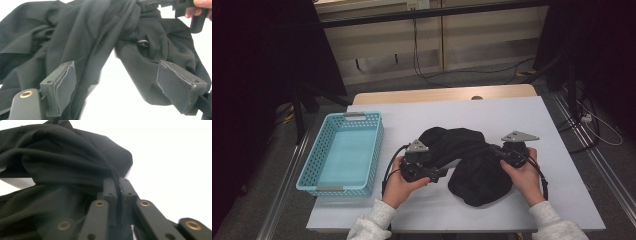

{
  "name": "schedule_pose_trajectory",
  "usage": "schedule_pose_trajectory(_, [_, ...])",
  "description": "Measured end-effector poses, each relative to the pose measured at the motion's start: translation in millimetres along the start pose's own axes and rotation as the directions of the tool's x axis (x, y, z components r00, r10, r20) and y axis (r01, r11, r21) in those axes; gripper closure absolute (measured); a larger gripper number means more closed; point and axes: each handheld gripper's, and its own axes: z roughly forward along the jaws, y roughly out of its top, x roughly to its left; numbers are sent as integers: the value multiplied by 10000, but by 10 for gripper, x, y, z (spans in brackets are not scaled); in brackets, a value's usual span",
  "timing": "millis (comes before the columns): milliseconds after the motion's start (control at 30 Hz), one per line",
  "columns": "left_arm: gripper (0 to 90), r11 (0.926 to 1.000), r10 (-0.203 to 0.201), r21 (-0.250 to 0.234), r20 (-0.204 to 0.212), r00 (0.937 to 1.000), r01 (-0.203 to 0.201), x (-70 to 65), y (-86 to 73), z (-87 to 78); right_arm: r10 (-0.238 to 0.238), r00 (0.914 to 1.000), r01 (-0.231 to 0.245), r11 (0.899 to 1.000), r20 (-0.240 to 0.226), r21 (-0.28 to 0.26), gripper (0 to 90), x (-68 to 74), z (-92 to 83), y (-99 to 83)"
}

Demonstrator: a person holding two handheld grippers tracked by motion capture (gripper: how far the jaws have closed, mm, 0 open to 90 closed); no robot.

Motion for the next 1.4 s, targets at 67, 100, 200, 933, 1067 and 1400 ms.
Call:
schedule_pose_trajectory(67, [183, 9998, 138, 146, 113, 9998, -140, -30, -2, 52, 38, 10000, -38, 10000, -33, -37, 717, 21, -17, 0])
schedule_pose_trajectory(100, [198, 9998, 149, 157, 121, 9998, -151, -42, -4, 68, 20, 10000, -20, 10000, -20, -8, 659, 41, -33, 2])
schedule_pose_trajectory(200, [217, 9991, 300, 305, 293, 9991, -309, -87, -1, 131, -160, 9999, 160, 9999, -28, -67, 521, 78, -83, 15])
schedule_pose_trajectory(933, [691, 9845, -5, 1746, 821, 9966, -139, -186, -52, 380, -694, 9940, 648, 9963, -847, -561, 305, 224, -323, 27])
schedule_pose_trajectory(1067, [845, 9809, -239, 1941, 733, 9970, 92, -177, -62, 368, -1261, 9872, 1203, 9908, -981, -626, 281, 340, -212, 108])
schedule_pose_trajectory(1400, [896, 9858, -721, 1558, 525, 9960, 631, -47, 2, 157, -1921, 9735, 1937, 9811, -1242, 13, 664, 550, 215, 406])
